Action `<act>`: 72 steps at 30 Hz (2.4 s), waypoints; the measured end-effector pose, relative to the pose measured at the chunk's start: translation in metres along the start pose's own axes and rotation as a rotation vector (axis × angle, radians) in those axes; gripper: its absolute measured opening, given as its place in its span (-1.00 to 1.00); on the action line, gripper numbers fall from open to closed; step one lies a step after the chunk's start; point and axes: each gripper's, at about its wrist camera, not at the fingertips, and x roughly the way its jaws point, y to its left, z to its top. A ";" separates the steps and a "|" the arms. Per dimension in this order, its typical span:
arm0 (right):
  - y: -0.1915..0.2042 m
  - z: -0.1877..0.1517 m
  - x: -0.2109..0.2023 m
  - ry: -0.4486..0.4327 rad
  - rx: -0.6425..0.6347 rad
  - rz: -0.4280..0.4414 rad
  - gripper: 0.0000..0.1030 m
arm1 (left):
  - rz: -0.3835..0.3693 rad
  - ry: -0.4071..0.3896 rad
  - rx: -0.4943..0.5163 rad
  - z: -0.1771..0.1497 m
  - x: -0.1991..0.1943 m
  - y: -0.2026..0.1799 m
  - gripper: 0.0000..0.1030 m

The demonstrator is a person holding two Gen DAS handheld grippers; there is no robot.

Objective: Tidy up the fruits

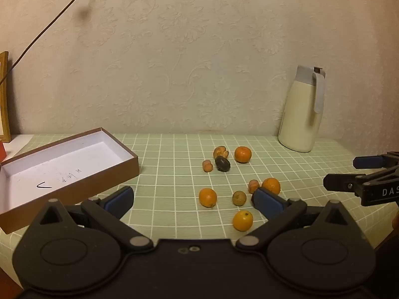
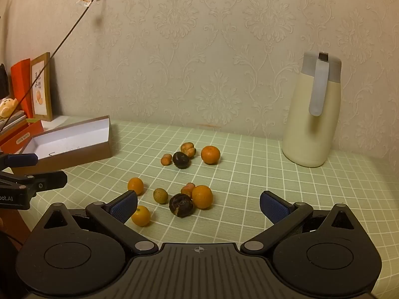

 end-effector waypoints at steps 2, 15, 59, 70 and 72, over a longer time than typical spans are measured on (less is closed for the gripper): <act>0.000 0.000 0.000 0.000 0.000 0.000 1.00 | 0.003 0.001 0.005 0.000 0.000 0.000 0.88; 0.000 0.000 0.000 0.000 -0.001 -0.001 1.00 | 0.005 0.002 0.007 0.000 0.000 0.000 0.88; 0.000 0.001 -0.001 0.000 -0.002 -0.001 1.00 | 0.005 0.002 0.005 -0.001 0.000 -0.002 0.88; 0.000 0.001 -0.001 0.000 -0.003 -0.002 1.00 | 0.004 0.002 0.007 -0.002 0.001 -0.004 0.88; 0.000 0.001 -0.001 0.000 -0.002 -0.002 1.00 | 0.003 0.003 0.007 -0.003 0.001 -0.005 0.88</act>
